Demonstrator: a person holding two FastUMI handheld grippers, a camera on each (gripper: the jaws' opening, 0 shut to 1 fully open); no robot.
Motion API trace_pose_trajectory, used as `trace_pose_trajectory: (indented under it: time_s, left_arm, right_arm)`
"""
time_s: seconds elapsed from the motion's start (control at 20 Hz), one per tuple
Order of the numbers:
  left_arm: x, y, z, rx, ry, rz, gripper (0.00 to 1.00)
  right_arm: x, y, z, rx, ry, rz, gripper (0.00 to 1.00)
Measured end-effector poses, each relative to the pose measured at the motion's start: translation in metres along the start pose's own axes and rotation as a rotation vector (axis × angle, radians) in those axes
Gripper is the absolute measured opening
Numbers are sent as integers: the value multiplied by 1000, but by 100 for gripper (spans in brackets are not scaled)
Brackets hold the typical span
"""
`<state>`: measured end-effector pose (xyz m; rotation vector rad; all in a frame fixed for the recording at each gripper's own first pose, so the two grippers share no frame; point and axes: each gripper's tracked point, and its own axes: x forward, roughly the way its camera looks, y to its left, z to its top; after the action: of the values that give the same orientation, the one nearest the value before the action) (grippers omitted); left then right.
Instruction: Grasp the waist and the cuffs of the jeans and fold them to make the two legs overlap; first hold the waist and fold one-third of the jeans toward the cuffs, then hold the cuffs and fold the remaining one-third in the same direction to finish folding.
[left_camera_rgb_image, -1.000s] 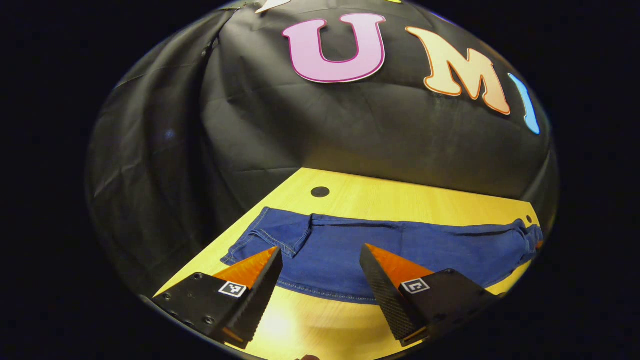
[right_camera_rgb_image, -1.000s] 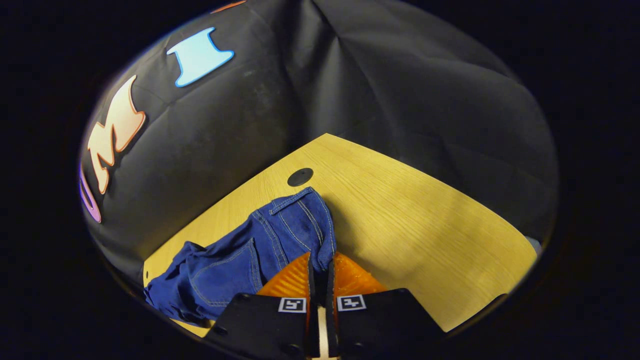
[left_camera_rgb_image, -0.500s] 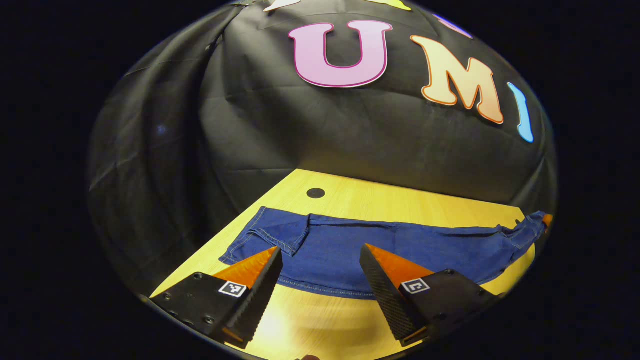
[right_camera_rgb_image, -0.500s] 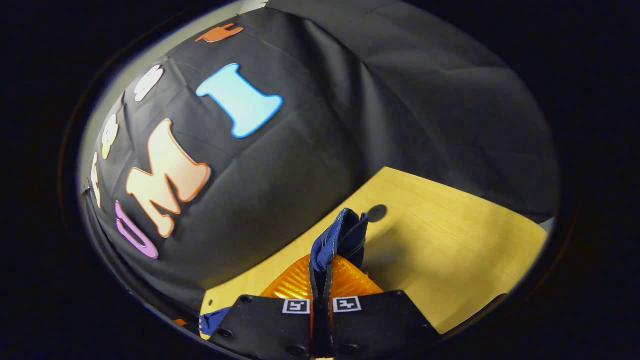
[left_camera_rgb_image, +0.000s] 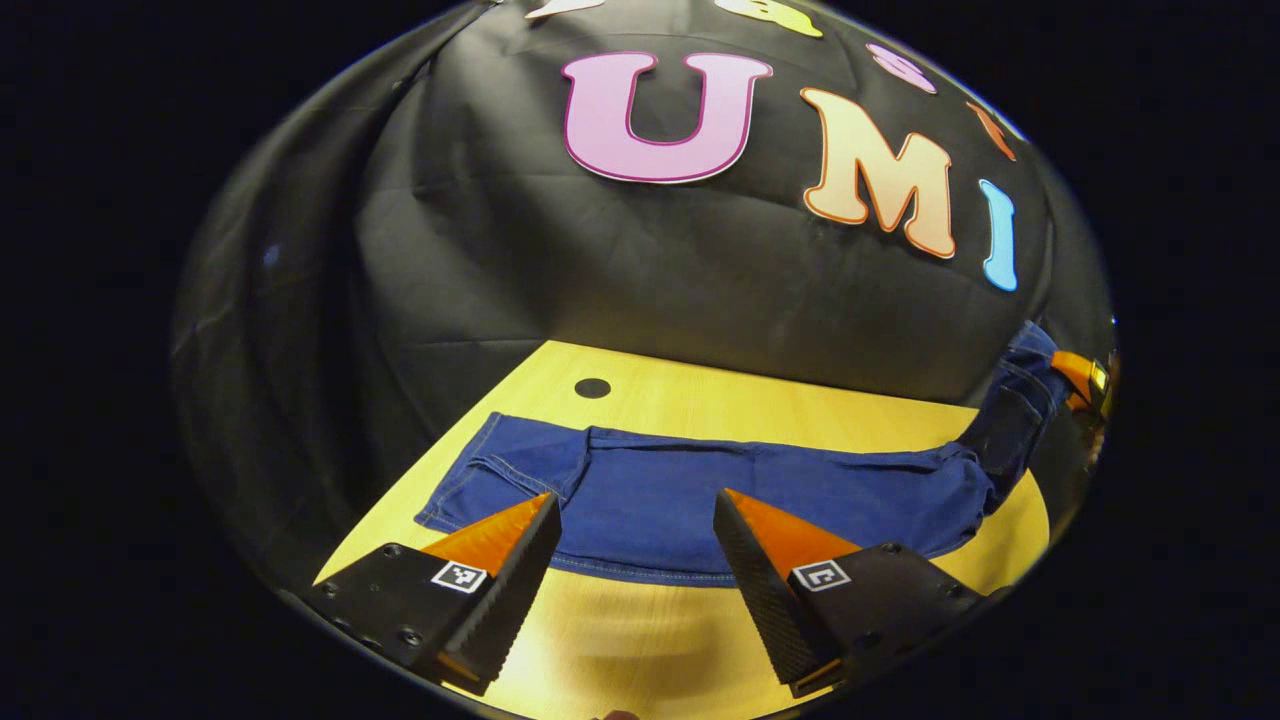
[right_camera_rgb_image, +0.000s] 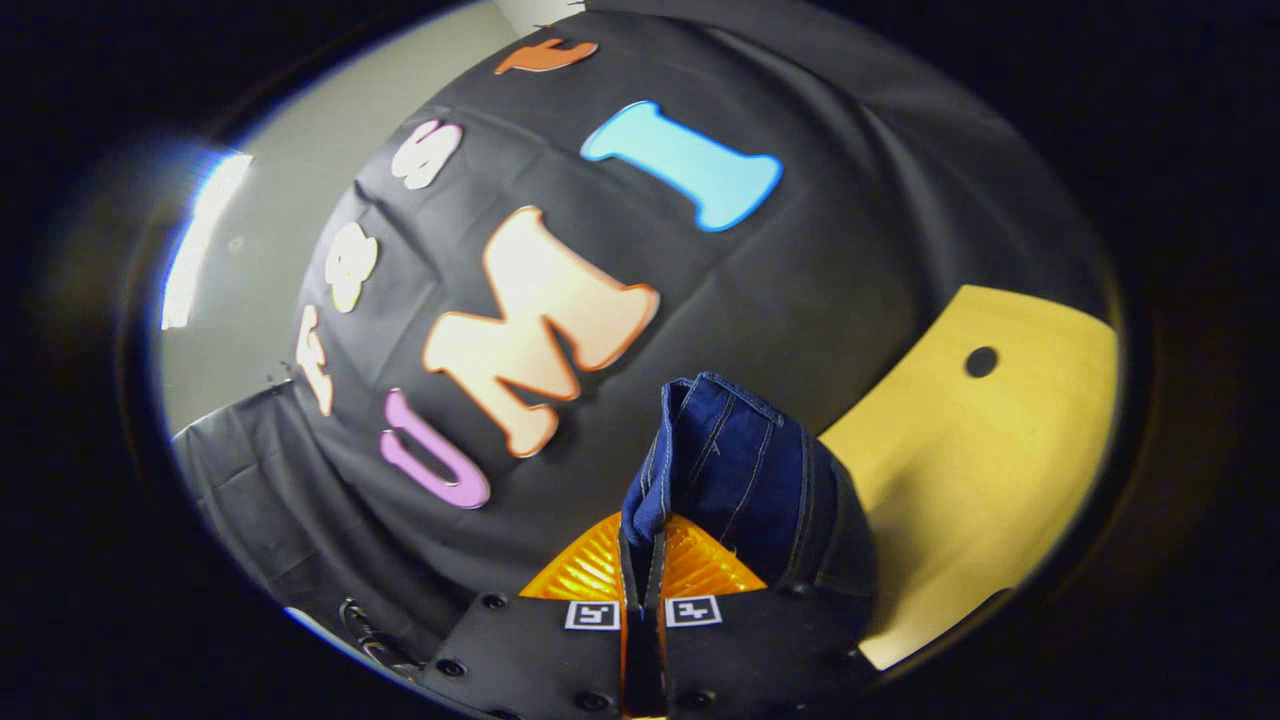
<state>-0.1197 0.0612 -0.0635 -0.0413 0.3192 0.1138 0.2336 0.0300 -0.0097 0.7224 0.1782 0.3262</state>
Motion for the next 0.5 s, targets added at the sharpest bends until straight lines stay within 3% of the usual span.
trace_pose_trajectory:
  time_s: [0.2,0.5]
  left_arm:
    - [1,3,-9,-33,19,-28,94]
    - [-3,34,-8,-48,-1,-17,95]
  right_arm:
    - [23,46,-71,-17,70,67,2]
    - [67,31,-230,-171,339,-4,0]
